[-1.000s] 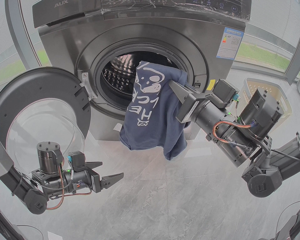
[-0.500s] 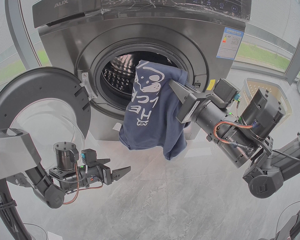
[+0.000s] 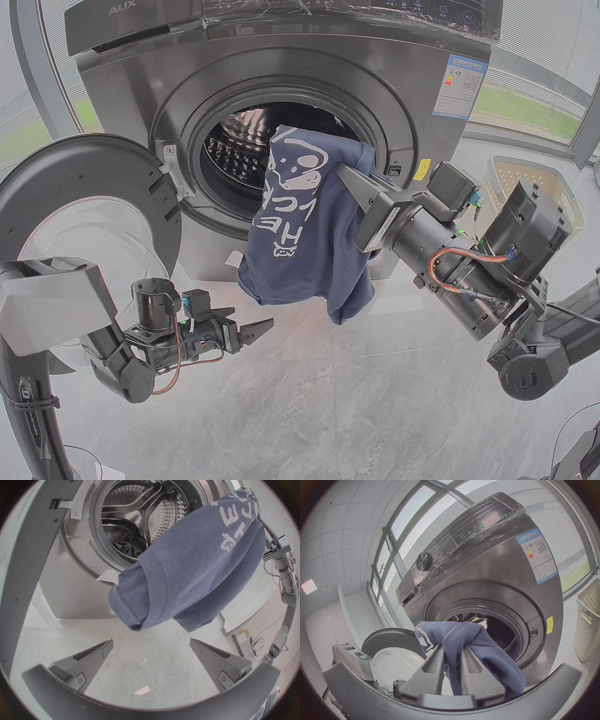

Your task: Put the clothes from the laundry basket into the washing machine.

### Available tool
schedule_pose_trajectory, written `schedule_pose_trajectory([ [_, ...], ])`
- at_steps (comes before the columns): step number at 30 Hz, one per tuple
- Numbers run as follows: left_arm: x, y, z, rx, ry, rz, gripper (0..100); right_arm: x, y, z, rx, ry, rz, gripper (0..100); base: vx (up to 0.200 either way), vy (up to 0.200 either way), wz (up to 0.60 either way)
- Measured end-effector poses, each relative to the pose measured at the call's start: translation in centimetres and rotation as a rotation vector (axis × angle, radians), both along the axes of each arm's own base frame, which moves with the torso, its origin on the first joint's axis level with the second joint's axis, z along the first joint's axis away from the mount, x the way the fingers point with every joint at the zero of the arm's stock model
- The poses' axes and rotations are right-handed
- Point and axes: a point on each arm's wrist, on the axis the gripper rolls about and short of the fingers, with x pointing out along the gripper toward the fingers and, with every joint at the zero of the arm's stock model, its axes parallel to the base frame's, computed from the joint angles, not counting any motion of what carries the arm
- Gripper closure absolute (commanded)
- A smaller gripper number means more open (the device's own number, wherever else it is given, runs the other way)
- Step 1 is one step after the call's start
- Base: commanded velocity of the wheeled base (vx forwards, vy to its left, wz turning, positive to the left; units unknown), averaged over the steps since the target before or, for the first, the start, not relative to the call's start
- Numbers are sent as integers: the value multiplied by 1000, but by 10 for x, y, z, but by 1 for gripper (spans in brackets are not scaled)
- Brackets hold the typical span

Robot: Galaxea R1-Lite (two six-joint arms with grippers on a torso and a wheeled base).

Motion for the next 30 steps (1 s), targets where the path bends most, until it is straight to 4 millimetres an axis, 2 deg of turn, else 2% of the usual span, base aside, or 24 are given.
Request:
schedule_pose_trajectory([
  [16, 33, -14, -16, -55, -16, 5, 0, -5, -3, 2, 2, -3, 6, 100, 0, 0, 0],
  [30, 54, -24, -14, -106, -106, 2, 0, -9, -1, 1, -1, 1, 16, 100, 0, 0, 0],
])
